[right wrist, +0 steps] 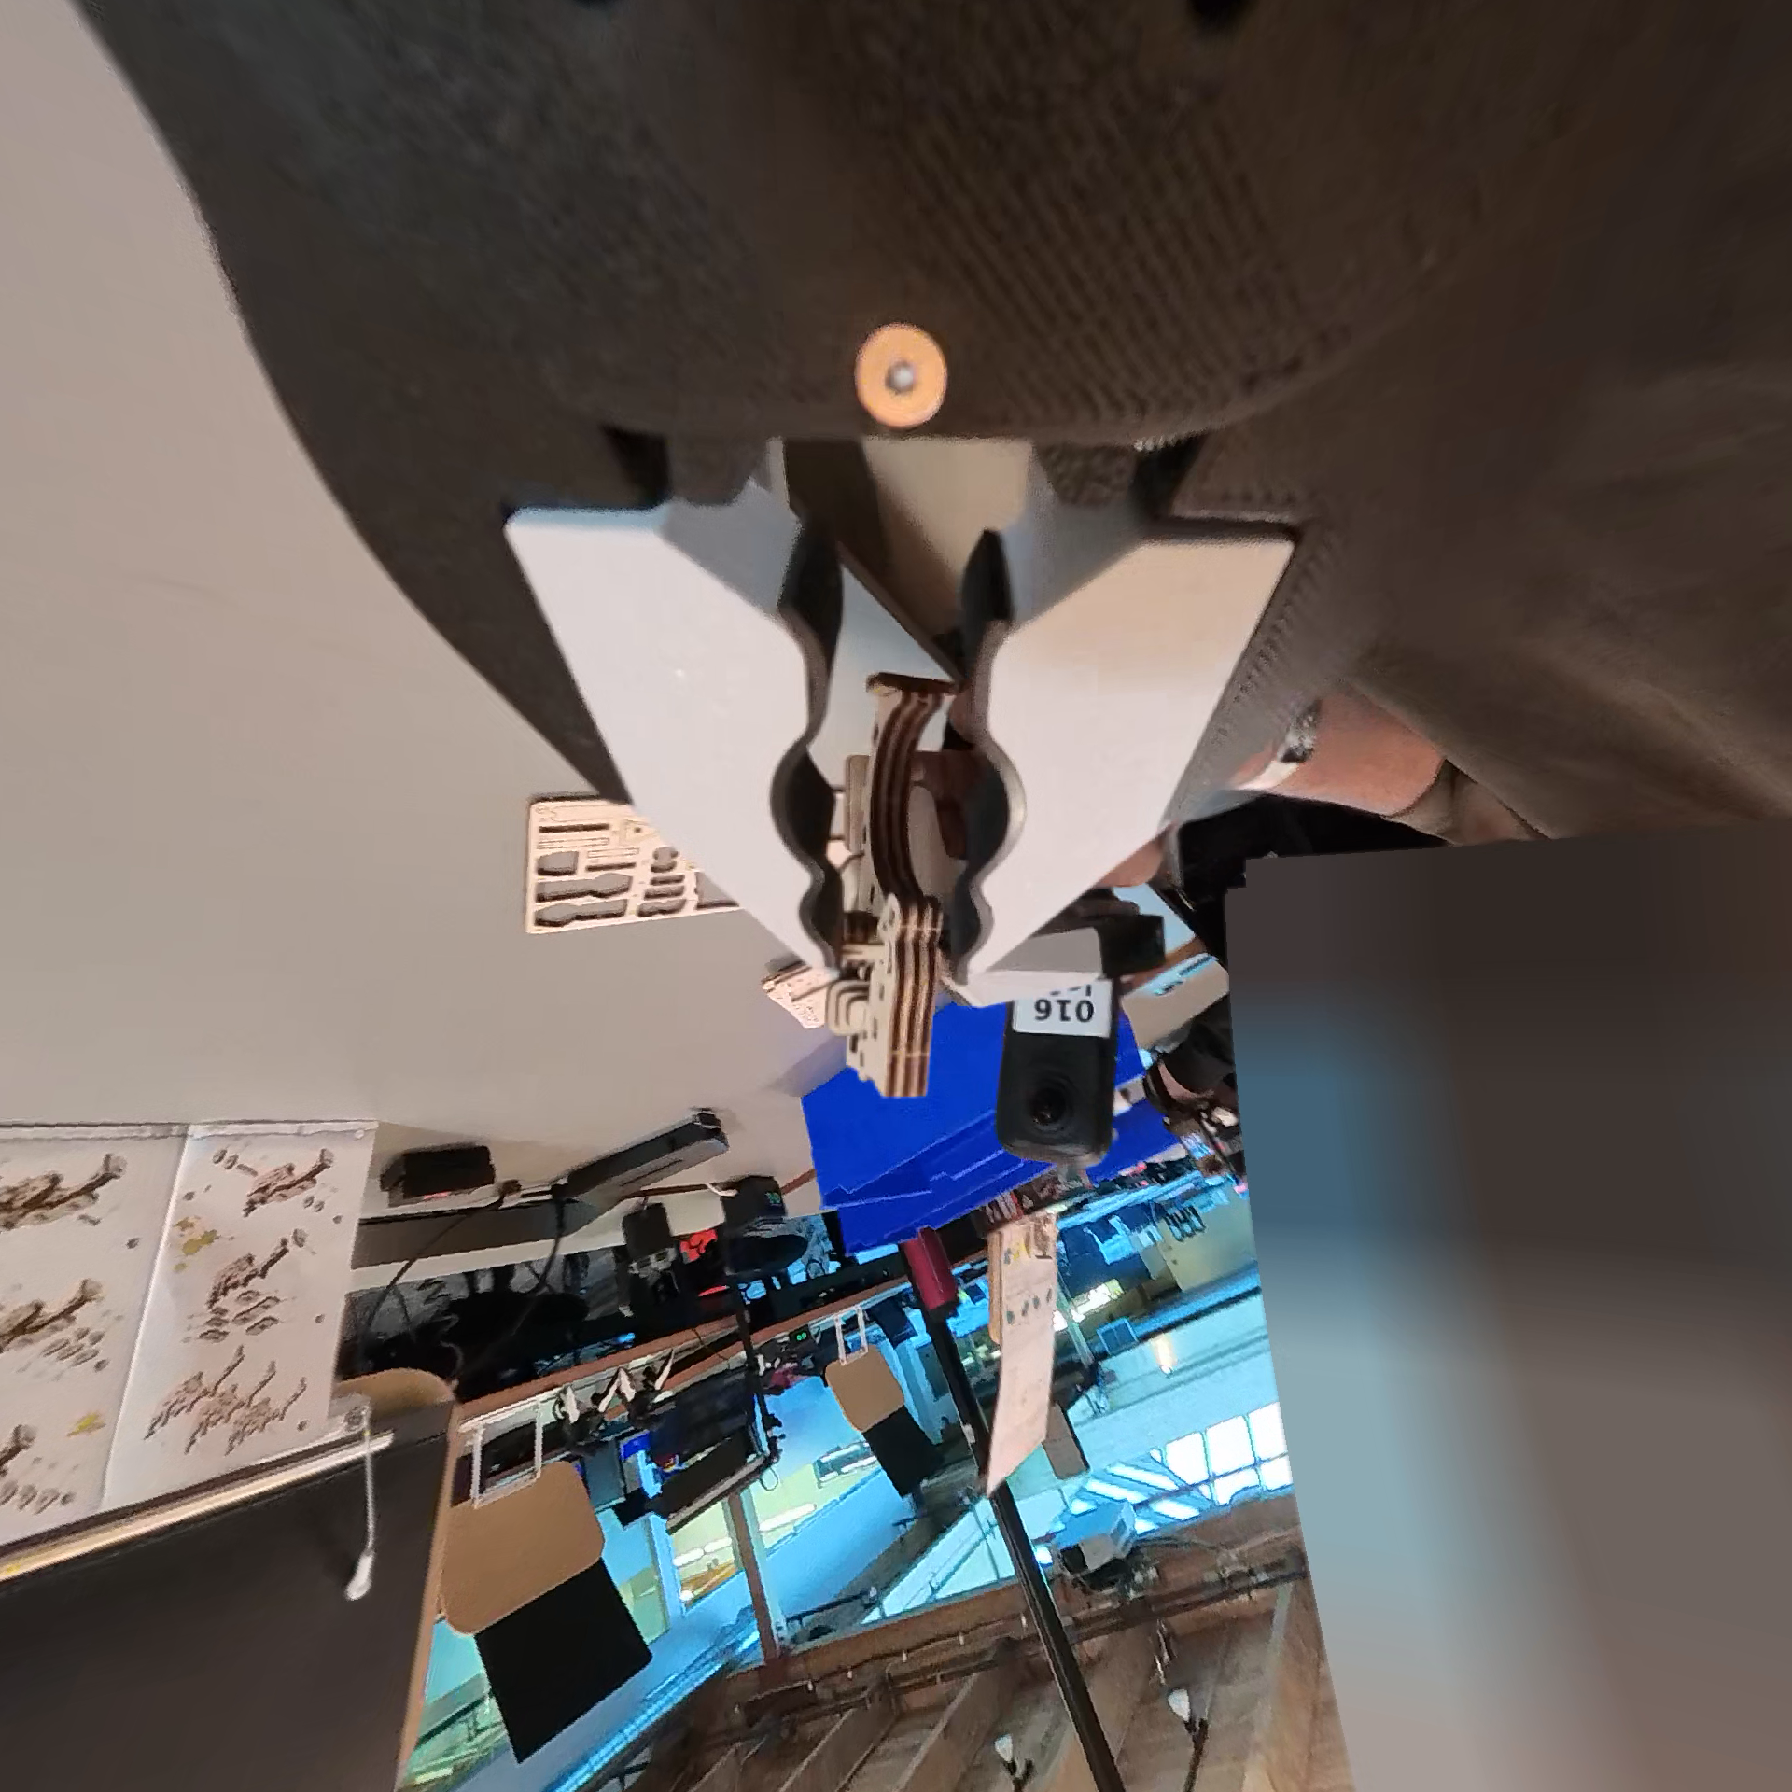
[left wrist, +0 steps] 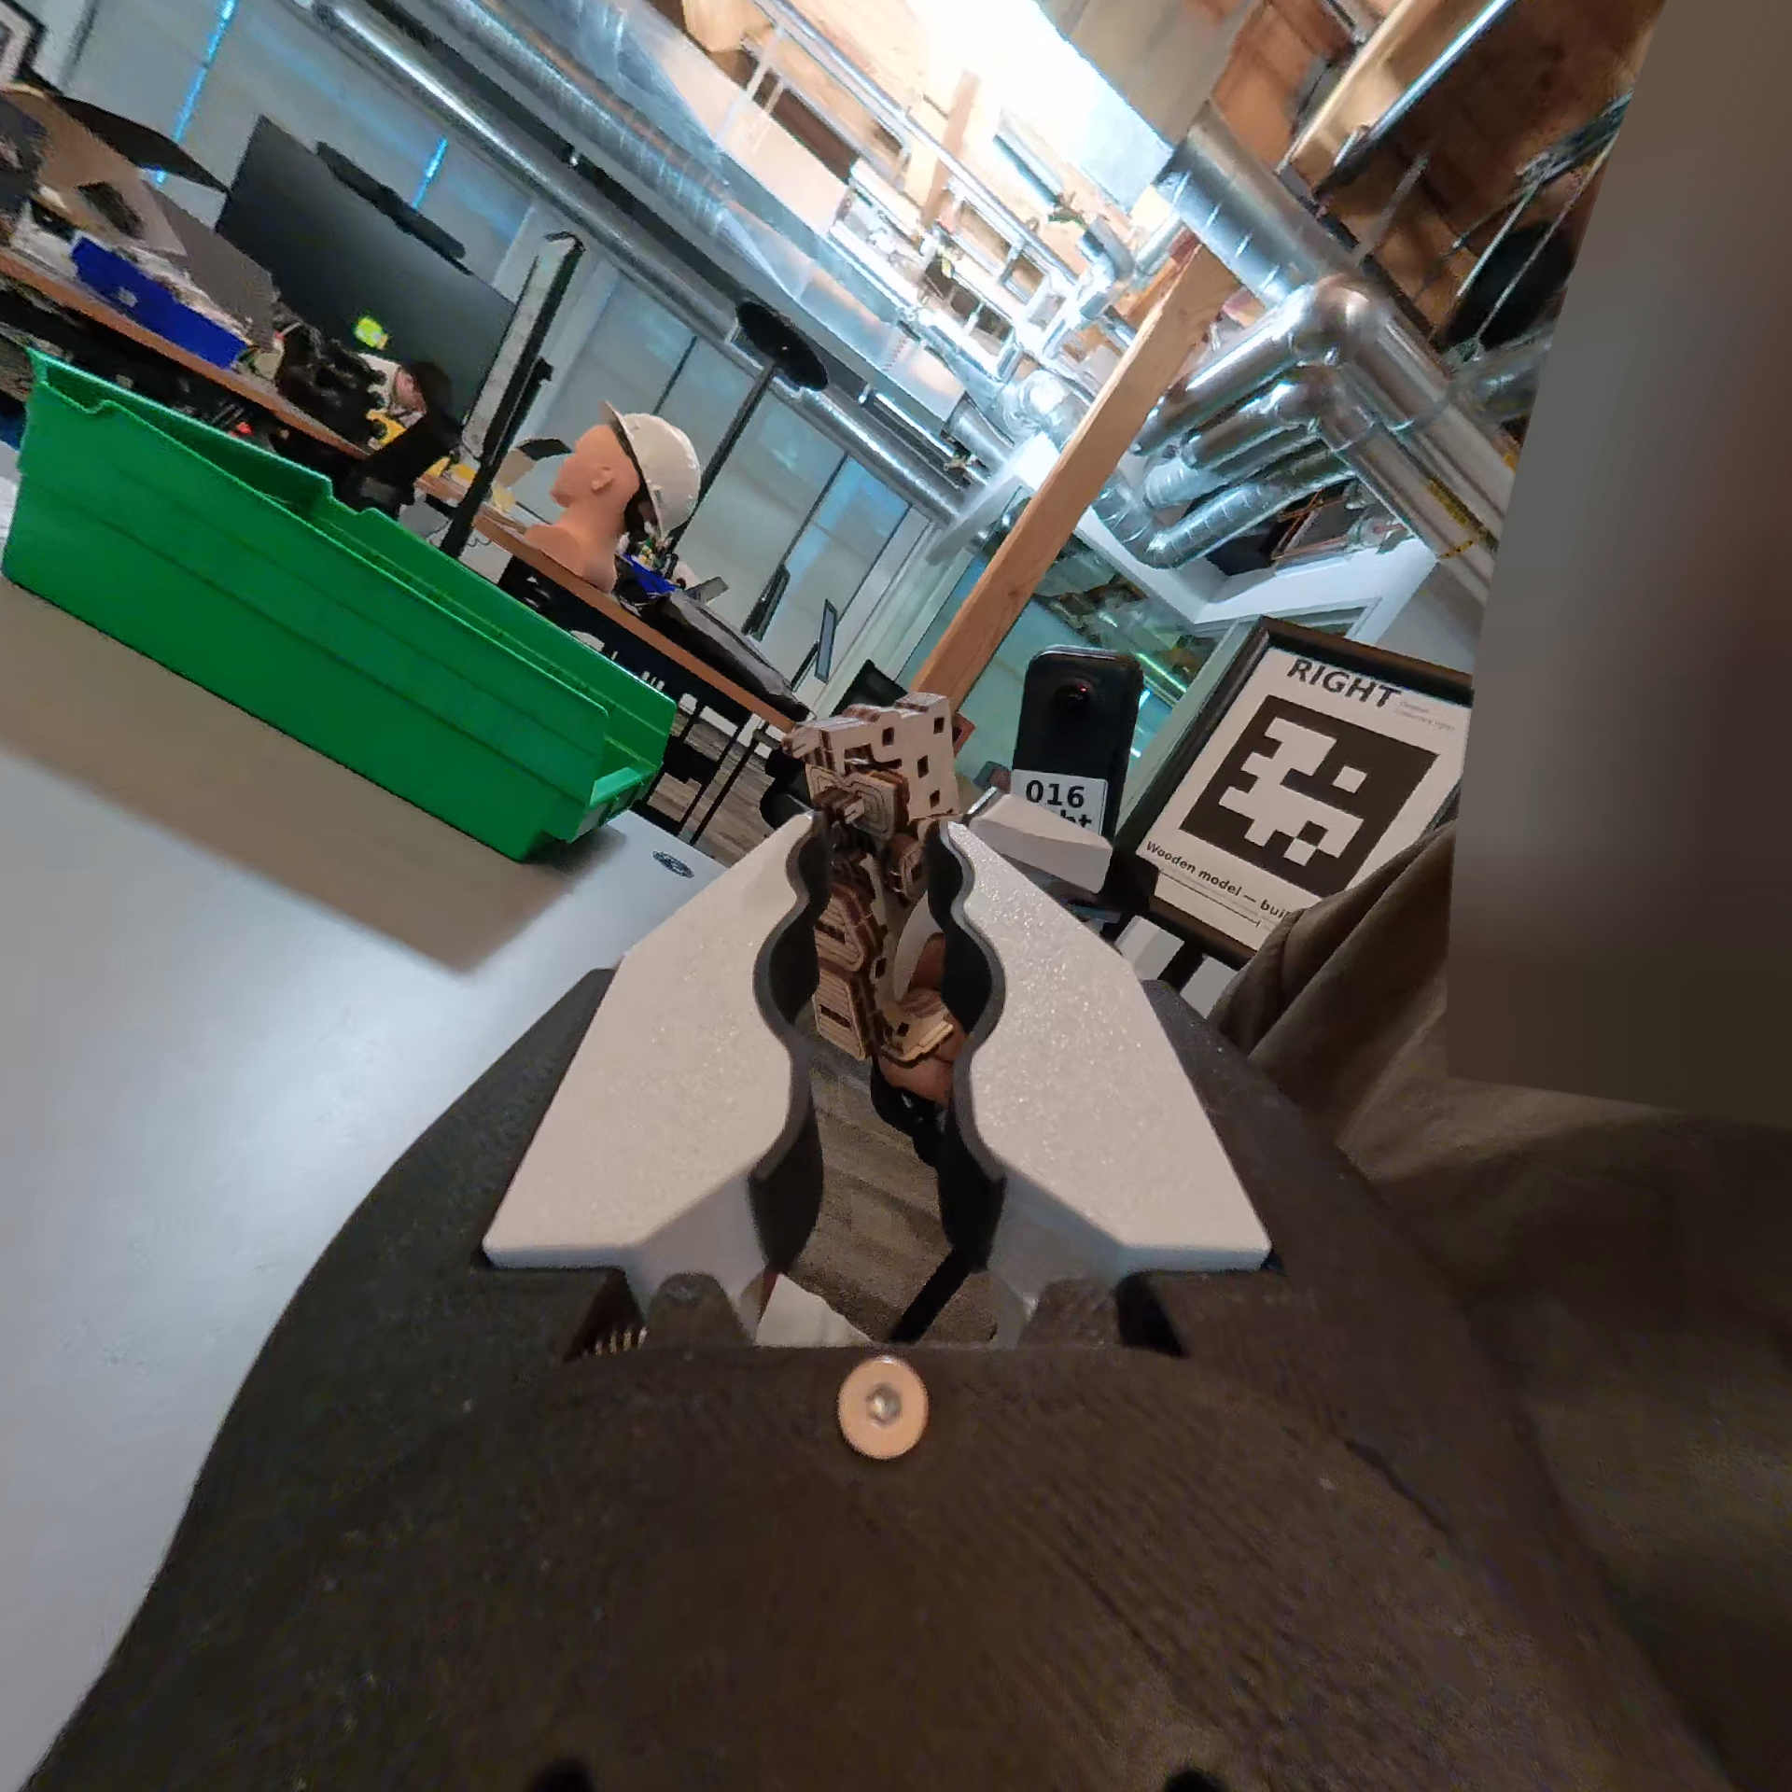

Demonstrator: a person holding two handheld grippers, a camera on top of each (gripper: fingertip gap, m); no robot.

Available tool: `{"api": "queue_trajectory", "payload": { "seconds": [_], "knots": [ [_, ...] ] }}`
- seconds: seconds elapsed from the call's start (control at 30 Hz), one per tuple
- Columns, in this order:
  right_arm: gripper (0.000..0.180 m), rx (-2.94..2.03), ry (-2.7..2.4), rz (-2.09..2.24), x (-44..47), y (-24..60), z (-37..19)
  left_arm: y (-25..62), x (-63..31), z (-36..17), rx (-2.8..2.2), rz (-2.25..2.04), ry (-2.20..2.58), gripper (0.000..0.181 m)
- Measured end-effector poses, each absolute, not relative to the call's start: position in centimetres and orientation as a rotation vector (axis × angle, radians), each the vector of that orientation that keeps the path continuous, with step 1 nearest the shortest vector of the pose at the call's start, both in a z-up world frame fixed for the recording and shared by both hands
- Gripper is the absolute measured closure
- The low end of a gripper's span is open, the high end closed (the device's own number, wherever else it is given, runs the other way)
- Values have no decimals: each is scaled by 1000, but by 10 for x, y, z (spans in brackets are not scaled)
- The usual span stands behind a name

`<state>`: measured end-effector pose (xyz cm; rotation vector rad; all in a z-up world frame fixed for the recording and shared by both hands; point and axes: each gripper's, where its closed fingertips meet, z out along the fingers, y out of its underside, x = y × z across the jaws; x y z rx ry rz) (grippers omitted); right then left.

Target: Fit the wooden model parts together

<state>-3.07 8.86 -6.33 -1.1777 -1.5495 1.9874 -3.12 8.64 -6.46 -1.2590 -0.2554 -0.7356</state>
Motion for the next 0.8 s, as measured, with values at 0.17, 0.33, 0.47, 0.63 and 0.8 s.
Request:
{"api": "queue_trajectory", "payload": {
  "seconds": [0.17, 0.33, 0.47, 0.63, 0.8],
  "knots": [
    [159, -1137, -1563, 1952, -31, 89, -61, 87, -32, -63, -1253, -753, -266, 165],
    [159, -1077, -1595, 1965, -29, 88, -58, 85, -29, -60, -1242, -754, -250, 165],
    [159, -1030, -1576, 1941, -29, 91, -56, 80, -33, -58, -1226, -715, -236, 155],
    [158, -929, -1606, 1767, -29, 101, -54, 73, -47, -60, -1236, -675, -234, 148],
    [158, -776, -1695, 1551, -26, 95, -61, 79, -38, -69, -1337, -601, -124, 143]
  ]
}}
